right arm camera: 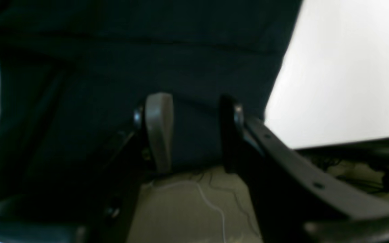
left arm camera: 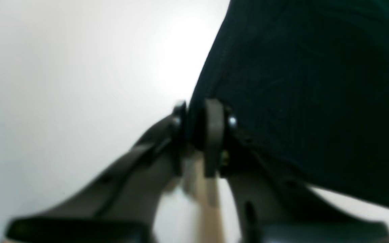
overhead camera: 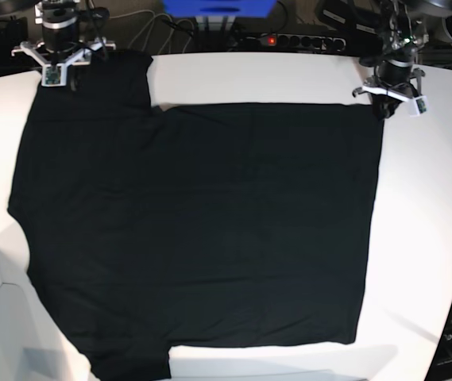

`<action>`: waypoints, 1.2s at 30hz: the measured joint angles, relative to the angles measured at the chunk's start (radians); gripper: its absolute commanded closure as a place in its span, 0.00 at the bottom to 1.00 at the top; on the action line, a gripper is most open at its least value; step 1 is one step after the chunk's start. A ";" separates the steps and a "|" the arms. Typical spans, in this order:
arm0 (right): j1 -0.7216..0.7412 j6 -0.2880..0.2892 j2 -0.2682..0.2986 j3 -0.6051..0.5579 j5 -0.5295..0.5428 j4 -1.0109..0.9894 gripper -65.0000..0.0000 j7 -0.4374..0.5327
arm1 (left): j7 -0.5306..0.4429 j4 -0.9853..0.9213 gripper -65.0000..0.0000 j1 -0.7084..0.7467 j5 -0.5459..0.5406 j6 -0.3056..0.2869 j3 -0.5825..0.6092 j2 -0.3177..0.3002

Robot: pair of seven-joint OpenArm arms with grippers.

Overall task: Fold the T-shirt properly
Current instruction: 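Grasp the shirt's shoulder edges with both grippers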

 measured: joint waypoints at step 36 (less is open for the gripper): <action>0.408 0.515 -0.045 0.424 -0.003 -0.267 0.53 -0.338 | 0.060 0.101 1.00 0.050 0.005 0.003 0.000 0.005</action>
